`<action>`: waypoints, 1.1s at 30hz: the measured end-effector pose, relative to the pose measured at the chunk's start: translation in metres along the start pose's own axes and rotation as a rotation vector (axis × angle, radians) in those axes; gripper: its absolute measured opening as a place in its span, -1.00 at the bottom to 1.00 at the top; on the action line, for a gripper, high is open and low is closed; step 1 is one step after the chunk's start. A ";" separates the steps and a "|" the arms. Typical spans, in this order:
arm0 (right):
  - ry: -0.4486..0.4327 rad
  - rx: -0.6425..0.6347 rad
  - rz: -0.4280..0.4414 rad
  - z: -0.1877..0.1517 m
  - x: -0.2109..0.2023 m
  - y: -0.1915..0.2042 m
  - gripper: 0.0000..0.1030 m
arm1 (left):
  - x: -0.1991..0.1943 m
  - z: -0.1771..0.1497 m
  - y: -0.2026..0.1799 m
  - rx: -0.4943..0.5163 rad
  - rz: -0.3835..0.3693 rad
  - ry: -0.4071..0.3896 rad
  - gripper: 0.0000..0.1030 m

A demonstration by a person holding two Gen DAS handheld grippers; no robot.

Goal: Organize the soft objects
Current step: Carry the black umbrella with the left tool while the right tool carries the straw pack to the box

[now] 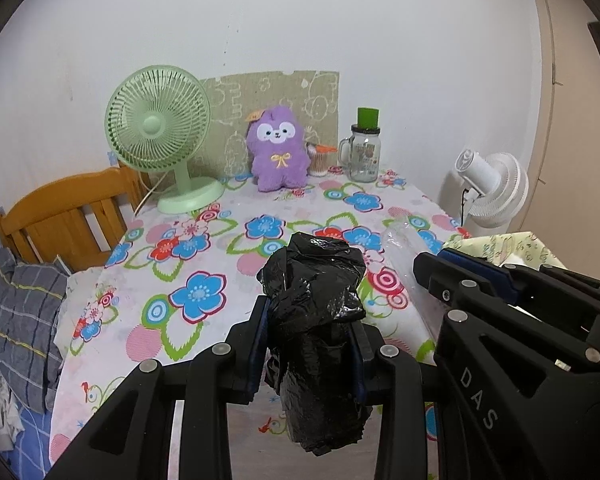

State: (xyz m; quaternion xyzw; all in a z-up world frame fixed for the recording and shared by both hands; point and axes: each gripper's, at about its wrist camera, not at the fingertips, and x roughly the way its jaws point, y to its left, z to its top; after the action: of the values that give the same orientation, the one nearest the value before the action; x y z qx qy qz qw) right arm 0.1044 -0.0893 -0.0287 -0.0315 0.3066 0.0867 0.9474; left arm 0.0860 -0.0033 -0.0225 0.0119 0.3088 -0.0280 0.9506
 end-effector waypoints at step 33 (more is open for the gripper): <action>-0.070 0.072 -0.082 0.006 -0.042 -0.104 -0.73 | -0.006 0.027 -0.102 0.080 -0.094 -0.055 -0.34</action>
State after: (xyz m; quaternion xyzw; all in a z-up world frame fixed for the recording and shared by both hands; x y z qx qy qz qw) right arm 0.0937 -0.1969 0.0017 -0.0067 0.2745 0.0378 0.9608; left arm 0.0903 -0.1064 0.0022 0.0346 0.2815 -0.0851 0.9552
